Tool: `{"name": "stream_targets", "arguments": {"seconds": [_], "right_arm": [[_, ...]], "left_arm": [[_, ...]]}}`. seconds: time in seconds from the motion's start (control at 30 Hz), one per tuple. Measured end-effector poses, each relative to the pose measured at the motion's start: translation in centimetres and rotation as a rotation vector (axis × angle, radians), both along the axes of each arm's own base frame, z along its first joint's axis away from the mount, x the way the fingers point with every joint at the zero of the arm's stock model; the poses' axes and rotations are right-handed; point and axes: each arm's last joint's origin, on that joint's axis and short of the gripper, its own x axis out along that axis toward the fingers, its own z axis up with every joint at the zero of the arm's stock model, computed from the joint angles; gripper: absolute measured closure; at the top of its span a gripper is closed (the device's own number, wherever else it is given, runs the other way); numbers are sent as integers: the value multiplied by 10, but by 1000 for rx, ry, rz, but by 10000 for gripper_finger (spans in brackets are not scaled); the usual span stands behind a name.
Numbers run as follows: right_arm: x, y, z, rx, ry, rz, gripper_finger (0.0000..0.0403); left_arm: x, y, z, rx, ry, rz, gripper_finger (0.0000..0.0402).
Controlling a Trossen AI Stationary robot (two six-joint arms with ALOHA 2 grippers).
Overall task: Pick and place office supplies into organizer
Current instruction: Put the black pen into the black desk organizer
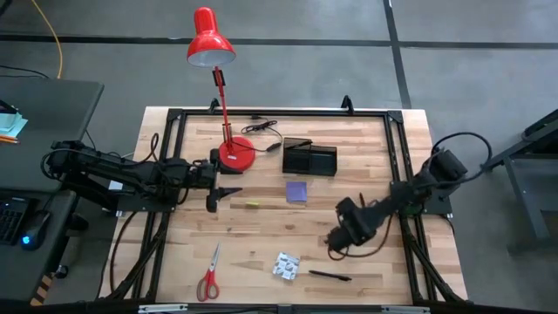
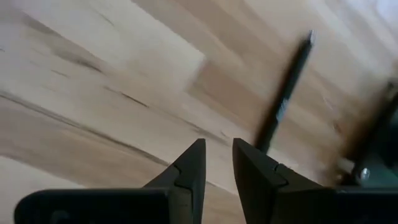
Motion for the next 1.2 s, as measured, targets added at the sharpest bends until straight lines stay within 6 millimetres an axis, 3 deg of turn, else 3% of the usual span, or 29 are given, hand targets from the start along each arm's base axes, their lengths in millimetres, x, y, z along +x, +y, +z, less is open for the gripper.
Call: {"name": "stream_targets", "arguments": {"seconds": [0.17, 0.3, 0.47, 0.6, 0.9, 1.2], "right_arm": [[-16, 18, -9, 26, -247, 33, 319], [-38, 25, -4, 5, -437, 18, 306], [-88, 19, 1, -5, -398, -162, 304], [-111, 12, -1, -14, -313, -265, 304], [-111, 5, -30, 42, -346, -257, 304], [-110, 4, -32, 6, -366, -258, 304]], "left_arm": [[0, 0, 0, 7, -2, -5, 169], [0, 0, 0, 23, 0, -6, 169], [0, 0, 0, 23, 0, -7, 169], [0, 0, 0, 24, 1, -7, 169], [0, 0, 1, 25, -6, -7, 169], [0, 0, 1, 25, -6, -7, 169]]}}
